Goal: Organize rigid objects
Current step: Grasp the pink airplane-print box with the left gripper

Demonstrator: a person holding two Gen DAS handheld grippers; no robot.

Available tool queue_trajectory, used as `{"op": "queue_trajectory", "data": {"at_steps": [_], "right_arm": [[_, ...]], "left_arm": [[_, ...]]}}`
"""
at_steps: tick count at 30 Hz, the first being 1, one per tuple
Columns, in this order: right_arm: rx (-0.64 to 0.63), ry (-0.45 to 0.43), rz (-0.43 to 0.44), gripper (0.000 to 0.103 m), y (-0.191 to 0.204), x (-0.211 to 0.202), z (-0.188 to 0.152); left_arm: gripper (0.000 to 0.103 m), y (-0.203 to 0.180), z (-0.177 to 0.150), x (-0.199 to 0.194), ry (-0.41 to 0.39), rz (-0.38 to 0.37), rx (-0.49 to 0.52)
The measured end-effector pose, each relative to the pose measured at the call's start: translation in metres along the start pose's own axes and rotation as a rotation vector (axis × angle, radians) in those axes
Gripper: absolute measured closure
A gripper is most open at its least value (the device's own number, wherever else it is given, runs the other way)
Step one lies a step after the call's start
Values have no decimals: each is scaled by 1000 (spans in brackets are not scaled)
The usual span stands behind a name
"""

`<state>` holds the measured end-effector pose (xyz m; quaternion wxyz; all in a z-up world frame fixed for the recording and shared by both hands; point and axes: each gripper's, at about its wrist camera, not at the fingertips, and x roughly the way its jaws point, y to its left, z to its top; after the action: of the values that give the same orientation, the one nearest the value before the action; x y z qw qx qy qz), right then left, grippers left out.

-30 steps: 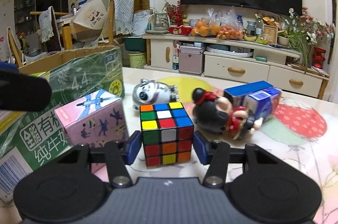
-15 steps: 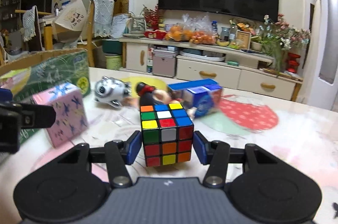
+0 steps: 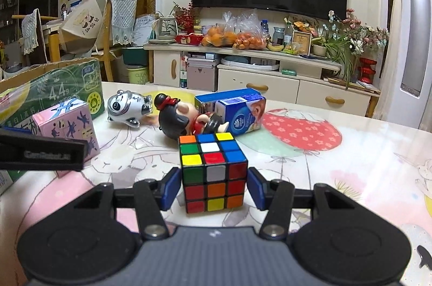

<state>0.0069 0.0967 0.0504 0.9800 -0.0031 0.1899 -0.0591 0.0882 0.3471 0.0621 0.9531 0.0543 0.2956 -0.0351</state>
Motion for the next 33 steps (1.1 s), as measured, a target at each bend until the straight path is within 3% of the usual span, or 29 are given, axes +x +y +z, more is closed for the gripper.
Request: {"op": "queue_trajectory", "data": {"at_steps": [9,12,17,20,27,33], "right_arm": [[26,2,-5,40,-9,2,2],[46,9,3,38,-14,3,2],[46,10,28,35,-13,4,2],[50,8,46,35,-11,5,3],[75,18,56,33,-11,13,5],[96,24,63,33,-15,16,7]], "left_arm": [[0,-20,-7,-5,-9,-120,58],[0,-16,-8,-9,-23,-111,53],[0,-10,-10,-9,-33,-7,51],[0,-5,-8,-4,-27,14,31],[0,-15,4,12,-18,-12,113],[0,-14,10,20,-27,-21,122]]}}
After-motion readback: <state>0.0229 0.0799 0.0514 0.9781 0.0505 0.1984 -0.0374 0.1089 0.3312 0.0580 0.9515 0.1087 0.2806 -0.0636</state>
